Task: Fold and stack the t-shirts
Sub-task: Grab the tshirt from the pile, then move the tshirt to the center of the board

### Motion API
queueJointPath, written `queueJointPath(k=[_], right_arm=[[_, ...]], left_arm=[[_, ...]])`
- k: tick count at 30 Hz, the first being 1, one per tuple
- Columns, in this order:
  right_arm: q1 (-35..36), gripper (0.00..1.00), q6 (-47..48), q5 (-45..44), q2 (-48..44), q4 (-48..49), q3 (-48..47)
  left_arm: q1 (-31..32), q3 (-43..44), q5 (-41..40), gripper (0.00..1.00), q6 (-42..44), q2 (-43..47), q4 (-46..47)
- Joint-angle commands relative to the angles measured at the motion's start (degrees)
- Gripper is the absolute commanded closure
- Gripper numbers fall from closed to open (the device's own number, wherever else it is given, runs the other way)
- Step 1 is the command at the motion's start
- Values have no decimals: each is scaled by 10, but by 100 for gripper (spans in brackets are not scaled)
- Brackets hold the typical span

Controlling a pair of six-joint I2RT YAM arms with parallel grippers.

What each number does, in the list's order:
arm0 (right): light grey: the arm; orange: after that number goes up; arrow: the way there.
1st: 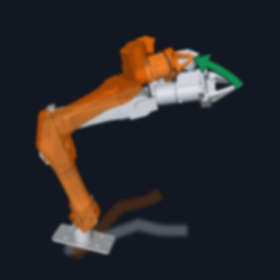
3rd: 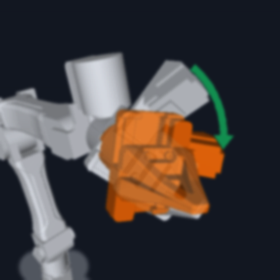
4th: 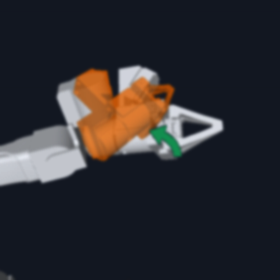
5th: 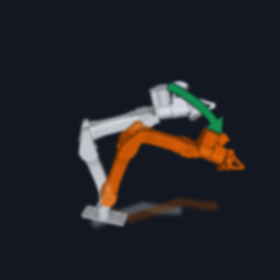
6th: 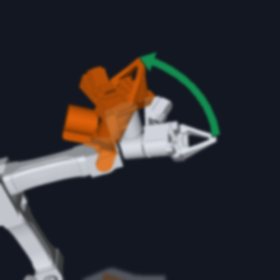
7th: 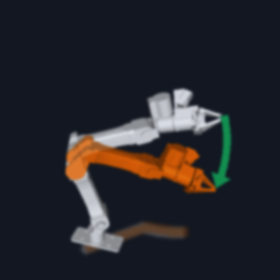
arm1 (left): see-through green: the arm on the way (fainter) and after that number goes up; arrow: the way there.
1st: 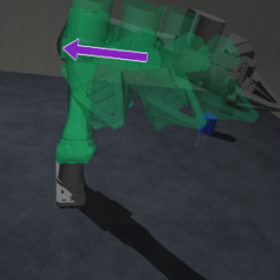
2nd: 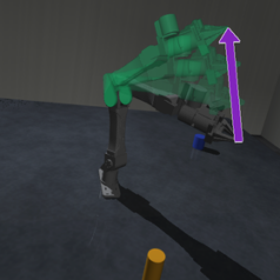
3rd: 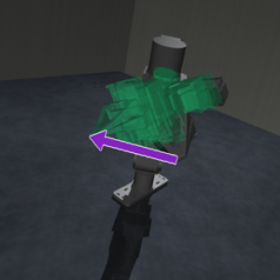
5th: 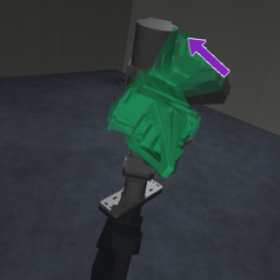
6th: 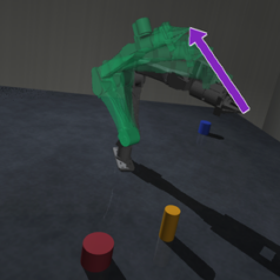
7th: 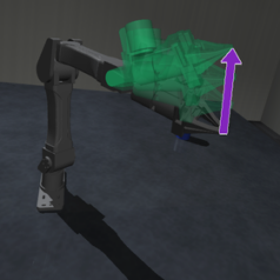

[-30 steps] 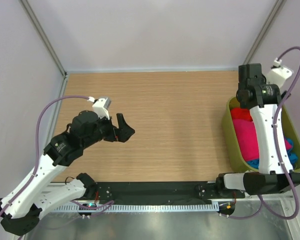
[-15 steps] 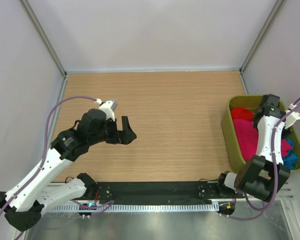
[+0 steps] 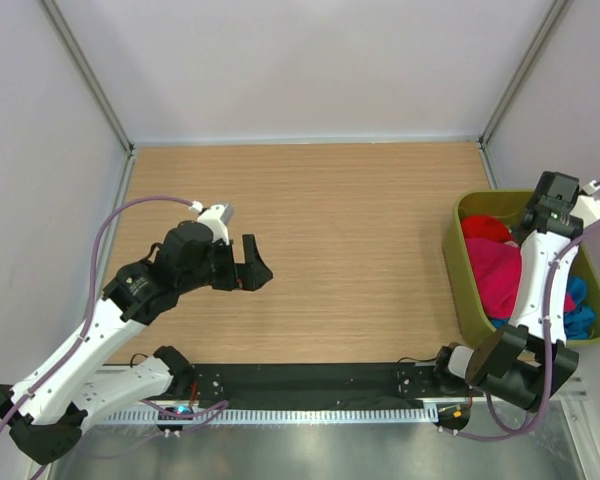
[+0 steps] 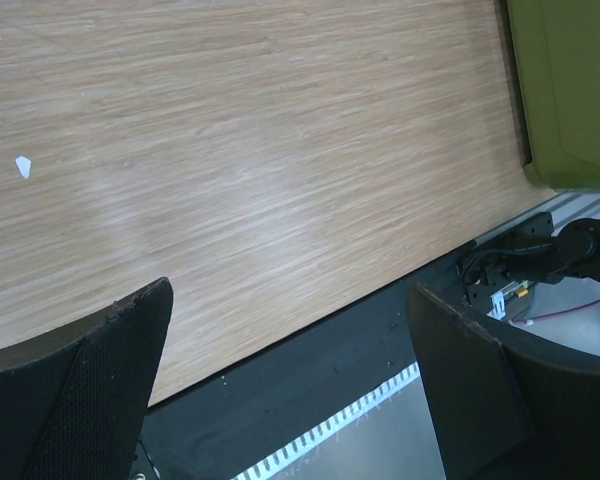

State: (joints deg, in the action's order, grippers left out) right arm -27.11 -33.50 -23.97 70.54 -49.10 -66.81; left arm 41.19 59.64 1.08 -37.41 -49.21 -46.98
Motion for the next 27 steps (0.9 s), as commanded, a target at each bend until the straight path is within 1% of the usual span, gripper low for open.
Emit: queueJointPath(k=[1, 2, 3, 4, 5, 6, 7, 8, 9, 10, 11, 12, 14, 15, 16, 17, 18, 19, 20, 21, 22, 23, 24, 25, 26, 27], right_arm=[[9, 99, 19, 132, -35, 70, -74], [14, 99, 22, 158, -30, 67, -102], [21, 99, 24, 221, -23, 65, -170], [27, 99, 19, 267, -11, 69, -209], [27, 99, 8, 309, -7, 84, -245], [27, 99, -5, 380, -4, 122, -317], [27, 99, -21, 404, -1, 149, -349], [29, 99, -58, 433, 1, 178, -378], [29, 99, -73, 474, 4, 239, -434], [30, 99, -95, 491, 9, 261, -462], [31, 99, -137, 507, 23, 283, -511], [31, 99, -162, 518, 32, 319, -534], [32, 99, -218, 561, 42, 378, -552], [32, 99, -286, 574, 43, 451, -544], [32, 99, -316, 595, 46, 483, -539], [33, 99, -352, 606, 50, 547, -518], [39, 99, -397, 617, 51, 568, -504], [49, 99, -401, 625, 50, 576, -486], [63, 99, -384, 627, 45, 561, -445], [107, 99, -293, 617, 31, 464, -423], [137, 99, -234, 590, 23, 399, -400], [169, 99, -180, 517, 19, 338, -352], [206, 99, -127, 470, 19, 243, -325], [264, 99, -72, 438, 26, 209, -299], [300, 99, -48, 381, 41, 140, -262], [326, 99, -33, 358, 62, 99, -255]], left_arm=[[1, 3, -23, 0, 8, 6, 18], [1, 4, -24, 0, 9, 5, 18], [1, 5, -24, 0, 10, 4, 21], [1, 5, -27, 0, 9, 4, 23], [0, 5, -28, 0, 9, 3, 26], [0, 5, -28, 0, 7, 3, 30], [1, 6, -28, 0, 5, 3, 34], [1, 7, -28, 0, 2, 3, 36], [1, 6, -28, 0, -4, 6, 42], [1, 6, -28, 0, -6, 8, 44], [0, 6, -28, 0, -8, 9, 49], [0, 6, -28, 0, -10, 10, 51], [1, 5, -34, 0, -14, 12, 51], [1, 5, -36, 0, -14, 14, 51], [1, 6, -40, 0, -15, 15, 49], [1, 5, -46, 0, -17, 17, 45], [1, 5, -50, 0, -20, 18, 42], [1, 5, -55, 0, -23, 23, 39], [0, 4, -59, 0, -29, 26, 36], [0, -2, -71, 0, -34, 30, 35], [1, -4, -78, 0, -36, 36, 33], [1, -7, -84, 0, -41, 39, 30], [0, -12, -95, 0, -42, 40, 28], [0, -13, -103, 0, -43, 42, 26], [0, -13, -110, 0, -43, 42, 16], [0, -10, -119, 0, -41, 41, 11]])
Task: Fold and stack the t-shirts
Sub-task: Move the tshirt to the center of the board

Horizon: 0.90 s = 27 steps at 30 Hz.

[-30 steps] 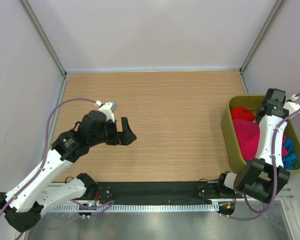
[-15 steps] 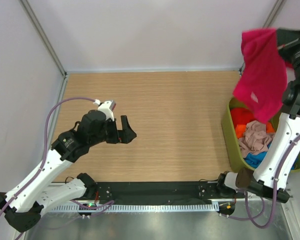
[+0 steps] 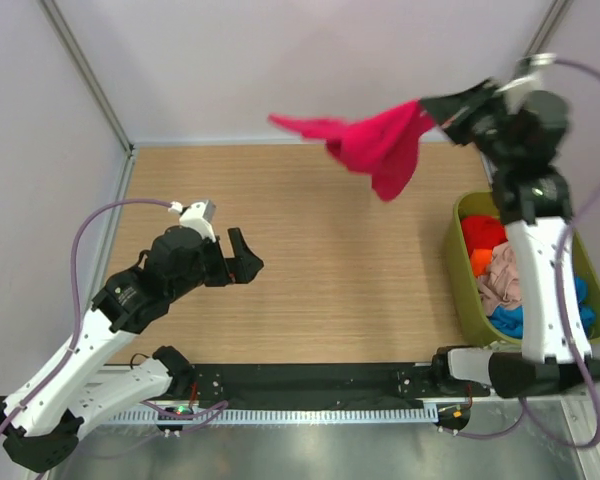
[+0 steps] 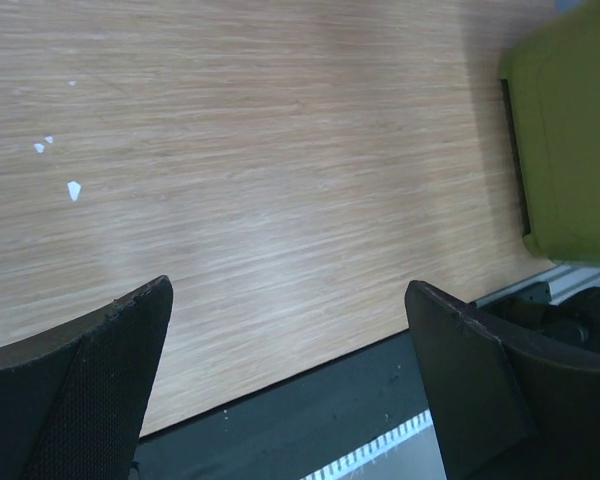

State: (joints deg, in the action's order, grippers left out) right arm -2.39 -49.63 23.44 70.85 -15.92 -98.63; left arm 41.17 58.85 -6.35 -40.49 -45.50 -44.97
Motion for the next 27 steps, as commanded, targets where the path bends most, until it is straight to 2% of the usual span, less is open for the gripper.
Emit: queueJointPath(k=[1, 2, 3, 4, 6, 10, 11, 13, 14, 16, 18, 19, 20, 23, 24, 27], right_arm=[[134, 99, 165, -138, 106, -270, 65], [164, 99, 184, -175, 126, -337, 55], [192, 99, 199, -253, 145, -363, 45], [243, 99, 211, -284, 167, -383, 36], [272, 99, 222, -305, 168, -394, 28], [327, 99, 199, -203, 127, -297, 127], [363, 99, 192, -185, 118, -253, 192], [406, 99, 173, -176, 112, -214, 257], [445, 99, 168, -178, 104, -180, 313], [479, 99, 168, -178, 97, -160, 356], [512, 97, 177, -175, 89, -170, 376], [518, 95, 191, -182, 84, -186, 374], [521, 79, 197, -215, 78, -226, 360], [519, 43, 193, -325, 40, -287, 326], [514, 39, 193, -373, 33, -292, 318], [437, 35, 199, -391, 29, -291, 287]], left_arm=[[1, 0, -64, 0, -8, 3, -14], [1, 3, -74, 0, -8, -1, -28], [1, 6, -85, 0, -9, -1, -35], [1, 9, -99, 0, -9, -3, -42], [1, 8, -111, 0, -10, -6, -52], [-4, -8, -127, 0, -12, -20, -42], [-6, -14, -134, 0, -13, -27, -36], [-24, -20, -137, 0, -19, -49, -30], [-47, -24, -133, 0, -21, -67, -27], [-80, -29, -110, 0, -23, -83, -24], [-139, -37, -42, 0, -22, -95, -7], [-157, -40, -16, 2, -21, -107, 3], [-168, -41, -4, 2, -18, -115, 23], [-175, -34, 17, 3, 1, -158, 71], [-174, -23, 26, 3, 7, -173, 79], [-174, -6, 73, 7, 13, -245, 117]])
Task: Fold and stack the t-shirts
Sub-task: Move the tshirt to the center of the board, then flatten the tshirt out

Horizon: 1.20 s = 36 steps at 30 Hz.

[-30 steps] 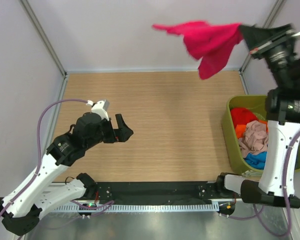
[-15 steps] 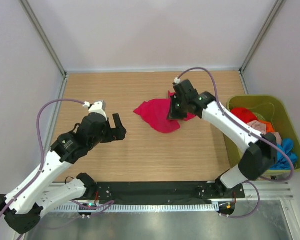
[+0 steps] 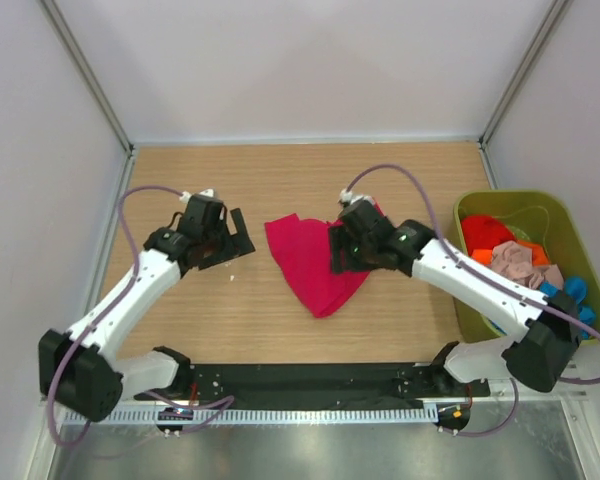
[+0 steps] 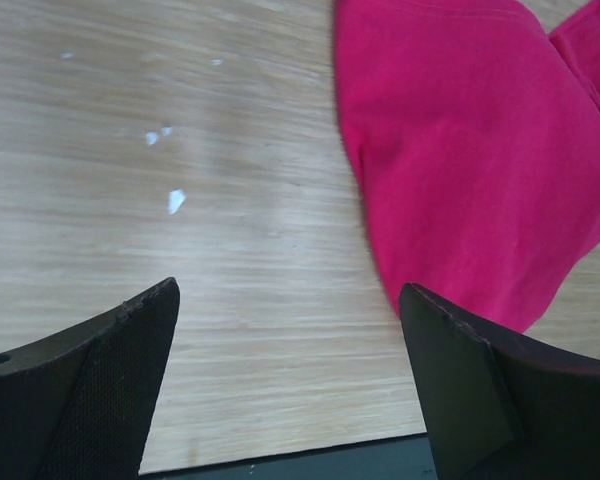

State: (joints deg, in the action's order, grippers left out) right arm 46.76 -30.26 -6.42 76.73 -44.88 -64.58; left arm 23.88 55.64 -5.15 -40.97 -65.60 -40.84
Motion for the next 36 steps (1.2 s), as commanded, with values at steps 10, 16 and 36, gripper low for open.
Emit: queueJointPath(k=[10, 16, 36], right_arm=[[-275, 40, 61, 5, 201, 88, -182], [-301, 43, 97, 7, 356, 57, -326], [-327, 41, 164, -19, 508, 142, -370]], left_arm=[[26, 138, 113, 18, 24, -297, 146], [26, 187, 75, 21, 17, -376, 131], [25, 282, 9, 72, 39, -487, 76]])
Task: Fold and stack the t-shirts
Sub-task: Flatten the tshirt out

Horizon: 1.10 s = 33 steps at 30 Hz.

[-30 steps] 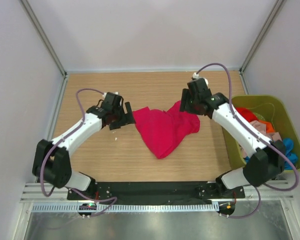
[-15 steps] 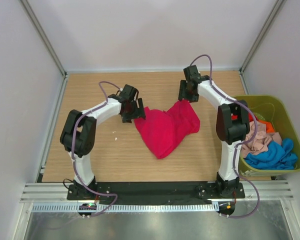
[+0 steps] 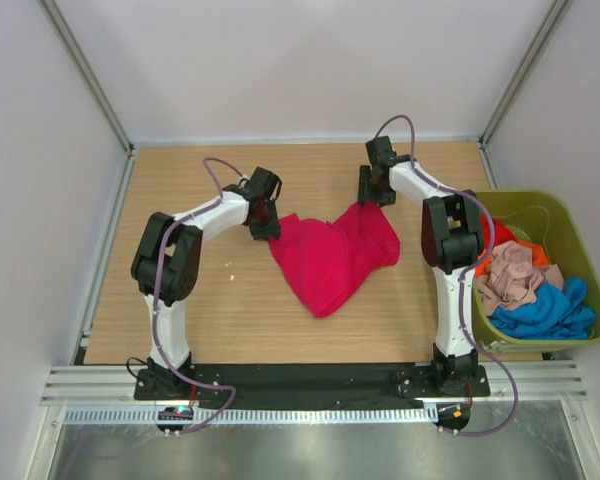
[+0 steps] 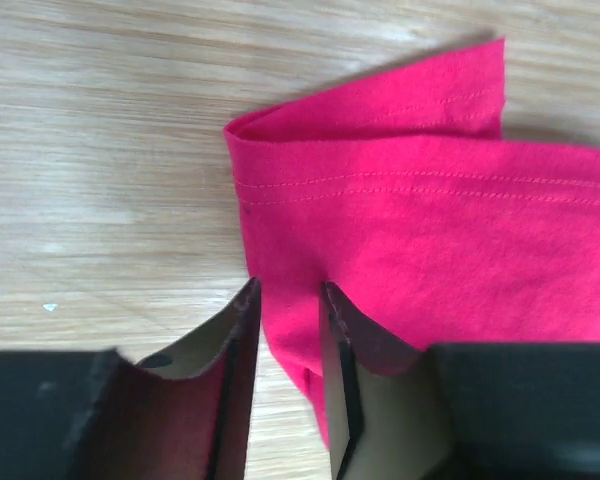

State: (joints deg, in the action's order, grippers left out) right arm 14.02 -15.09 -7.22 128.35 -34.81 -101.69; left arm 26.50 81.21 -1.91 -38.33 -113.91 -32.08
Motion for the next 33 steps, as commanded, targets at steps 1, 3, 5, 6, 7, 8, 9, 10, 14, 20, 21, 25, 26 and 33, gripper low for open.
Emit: queueJointPath(k=[1, 3, 5, 6, 7, 8, 9, 10, 14, 20, 21, 25, 26, 33], right_arm=[[1, 43, 12, -5, -9, 48, 10], [0, 46, 11, 12, -8, 75, 20], [0, 58, 10, 20, -7, 91, 27], [1, 63, 10, 21, -7, 91, 26], [1, 76, 10, 21, -6, 92, 20], [0, 85, 13, 21, -8, 95, 18], [1, 97, 15, 21, -14, 101, 18], [1, 99, 15, 25, -41, 125, 23], [5, 99, -3, 13, -140, 133, -10], [76, 99, -16, 22, -267, 17, -106], [93, 99, -16, 26, -286, 5, -99], [184, 99, -64, 6, -427, -9, 71], [190, 99, -83, 10, -457, -4, 111], [192, 99, -175, -52, -695, 4, 388]], left_arm=[[-3, 30, -17, 78, 15, -1, -15], [-7, 38, -4, 95, 23, 4, -18], [-12, 44, -9, 100, 26, 16, -33], [-13, 47, -15, 100, 27, 20, -41], [-15, 49, -20, 100, 28, 32, -47], [-21, 51, -26, 100, 30, 38, -52], [-24, 53, -32, 100, 31, 47, -59], [-34, 55, -46, 100, 33, 64, -69], [-63, 88, -89, 100, 39, 123, -113], [-78, 92, -157, 100, 48, 254, -139], [-78, 80, -135, 95, 48, 270, -118], [-73, 3, 36, 38, 32, 319, -50], [-69, -14, 52, 32, 29, 321, -48], [-43, -102, 75, 25, 2, 317, -30]])
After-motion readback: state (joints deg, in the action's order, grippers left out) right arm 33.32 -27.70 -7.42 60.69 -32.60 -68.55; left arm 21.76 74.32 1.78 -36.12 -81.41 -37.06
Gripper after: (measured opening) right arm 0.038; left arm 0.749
